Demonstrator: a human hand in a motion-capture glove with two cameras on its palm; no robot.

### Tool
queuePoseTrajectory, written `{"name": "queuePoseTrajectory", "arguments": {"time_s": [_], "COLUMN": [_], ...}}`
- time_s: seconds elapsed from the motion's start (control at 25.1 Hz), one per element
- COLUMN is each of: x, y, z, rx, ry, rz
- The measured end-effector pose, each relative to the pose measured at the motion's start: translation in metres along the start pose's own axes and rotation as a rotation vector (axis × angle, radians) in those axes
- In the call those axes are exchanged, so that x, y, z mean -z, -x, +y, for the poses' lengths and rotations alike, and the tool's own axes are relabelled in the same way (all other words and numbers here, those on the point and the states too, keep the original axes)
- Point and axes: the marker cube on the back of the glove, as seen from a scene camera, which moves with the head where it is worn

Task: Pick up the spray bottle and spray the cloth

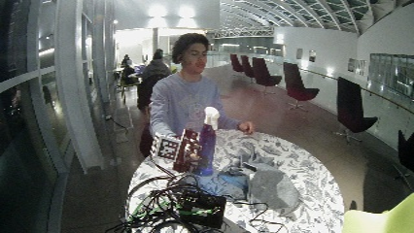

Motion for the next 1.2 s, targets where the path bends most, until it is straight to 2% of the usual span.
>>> {"name": "queuePoseTrajectory", "arguments": {"time_s": [0.2, 0.32, 1.2], "x": [-0.004, -0.004, 0.002], "y": [0.025, 0.035, 0.055], "z": [0.010, 0.014, 0.020], "rx": [-0.016, -0.024, -0.048], "ry": [0.199, 0.261, 0.308], "rz": [-0.089, -0.103, -0.093]}}
